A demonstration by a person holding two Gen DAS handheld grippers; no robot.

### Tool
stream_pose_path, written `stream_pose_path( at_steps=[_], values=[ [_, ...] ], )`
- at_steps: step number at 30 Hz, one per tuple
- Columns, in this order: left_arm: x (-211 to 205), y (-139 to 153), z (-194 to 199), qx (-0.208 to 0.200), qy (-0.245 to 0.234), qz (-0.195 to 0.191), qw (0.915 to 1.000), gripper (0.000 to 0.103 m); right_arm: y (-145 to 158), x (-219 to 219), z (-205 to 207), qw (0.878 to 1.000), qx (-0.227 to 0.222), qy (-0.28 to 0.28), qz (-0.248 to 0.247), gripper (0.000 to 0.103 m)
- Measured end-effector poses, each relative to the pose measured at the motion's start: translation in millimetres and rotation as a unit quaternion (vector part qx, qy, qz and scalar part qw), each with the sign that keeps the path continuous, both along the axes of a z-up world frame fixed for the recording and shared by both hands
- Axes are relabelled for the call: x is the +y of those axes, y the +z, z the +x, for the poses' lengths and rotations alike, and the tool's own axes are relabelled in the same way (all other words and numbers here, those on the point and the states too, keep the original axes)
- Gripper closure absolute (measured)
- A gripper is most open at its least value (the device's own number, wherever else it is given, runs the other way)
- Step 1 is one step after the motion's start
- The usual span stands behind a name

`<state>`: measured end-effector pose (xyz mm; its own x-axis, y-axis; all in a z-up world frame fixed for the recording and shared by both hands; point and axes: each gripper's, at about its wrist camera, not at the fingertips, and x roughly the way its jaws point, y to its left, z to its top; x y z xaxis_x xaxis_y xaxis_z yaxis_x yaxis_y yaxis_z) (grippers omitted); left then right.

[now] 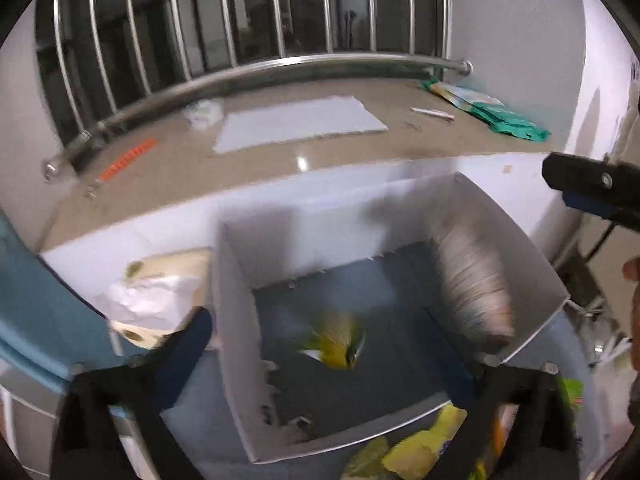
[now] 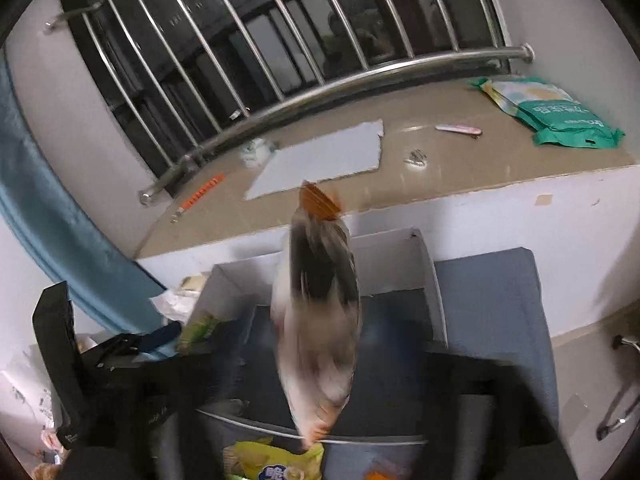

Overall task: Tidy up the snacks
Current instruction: 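Carry both held packets into the white box and open both tools, then move the right tool down to the long green packet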

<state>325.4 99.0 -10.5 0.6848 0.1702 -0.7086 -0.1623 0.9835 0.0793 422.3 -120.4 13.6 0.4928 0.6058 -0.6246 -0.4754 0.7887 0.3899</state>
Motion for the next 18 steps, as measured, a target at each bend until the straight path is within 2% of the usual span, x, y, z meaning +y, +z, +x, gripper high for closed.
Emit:
stream_pose_path(
  at_steps=[2,7,10,13,18],
  values=[
    [-1,1,-5,0.000,-0.011,-0.008,0.9999,0.000,2,-4,-3,0.999,-0.009,-0.032,-0.005,0.000],
    [-2,12,-24,-0.008,-0.021,-0.028,0.9994,0.000,4,-21,-10,0.999,0.016,-0.038,0.010,0.000],
    [-3,23,-47,-0.032,-0.023,-0.045,0.9982,0.000,14,-33,-25,0.999,0.003,-0.034,0.033,0.000],
    [-10,36,-71,-0.053,-0.021,-0.033,0.9979,0.000,29,-48,-51,0.998,-0.021,-0.021,0.060,0.000],
    [-19,52,-126,-0.095,-0.030,-0.061,0.9931,0.000,41,-71,-96,0.994,-0.048,-0.014,0.093,0.000]
  ],
)
